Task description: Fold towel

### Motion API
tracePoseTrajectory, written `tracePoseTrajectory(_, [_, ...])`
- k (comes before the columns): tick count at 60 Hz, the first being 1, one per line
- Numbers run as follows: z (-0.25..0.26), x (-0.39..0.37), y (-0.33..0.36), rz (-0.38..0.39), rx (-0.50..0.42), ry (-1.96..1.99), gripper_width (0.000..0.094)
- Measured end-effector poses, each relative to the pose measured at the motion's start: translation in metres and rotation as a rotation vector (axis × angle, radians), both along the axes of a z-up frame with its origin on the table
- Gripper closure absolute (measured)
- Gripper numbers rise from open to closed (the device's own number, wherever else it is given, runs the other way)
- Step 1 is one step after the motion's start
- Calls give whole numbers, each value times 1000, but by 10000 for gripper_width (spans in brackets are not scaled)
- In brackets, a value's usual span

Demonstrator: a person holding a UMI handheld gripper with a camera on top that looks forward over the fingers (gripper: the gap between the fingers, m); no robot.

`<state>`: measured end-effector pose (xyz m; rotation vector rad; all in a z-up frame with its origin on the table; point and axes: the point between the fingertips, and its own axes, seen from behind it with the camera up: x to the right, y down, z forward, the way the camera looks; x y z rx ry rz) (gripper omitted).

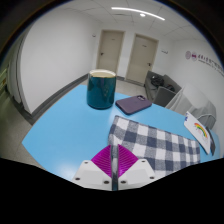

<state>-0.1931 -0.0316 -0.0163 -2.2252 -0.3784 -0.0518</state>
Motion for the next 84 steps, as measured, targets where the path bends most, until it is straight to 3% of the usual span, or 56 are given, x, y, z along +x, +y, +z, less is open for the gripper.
tracePoseTrajectory(13, [30,4,1,-16,18,151,905])
tracePoseTrajectory(21, [109,63,10,-75,117,240,904])
tracePoseTrajectory(27, [139,138,13,-142,158,240,906])
tracePoseTrajectory(38, [107,263,0,-336,67,260,902])
tracePoseTrajectory(50, [51,314,-8,-427,-31,209,894])
tracePoseTrajectory(53, [46,314,-9,-432,-35,214,820])
tracePoseTrajectory(54, [46,314,-10,-435,-33,217,702])
tracePoseTrajectory(55, [46,315,-12,-443,-31,216,652])
tracePoseTrajectory(60, [59,316,-23,-476,-2,211,200])
tracePoseTrajectory(68, [91,300,-49,-475,53,202,110])
tracePoseTrajectory(84, [158,242,-139,-422,125,203,95])
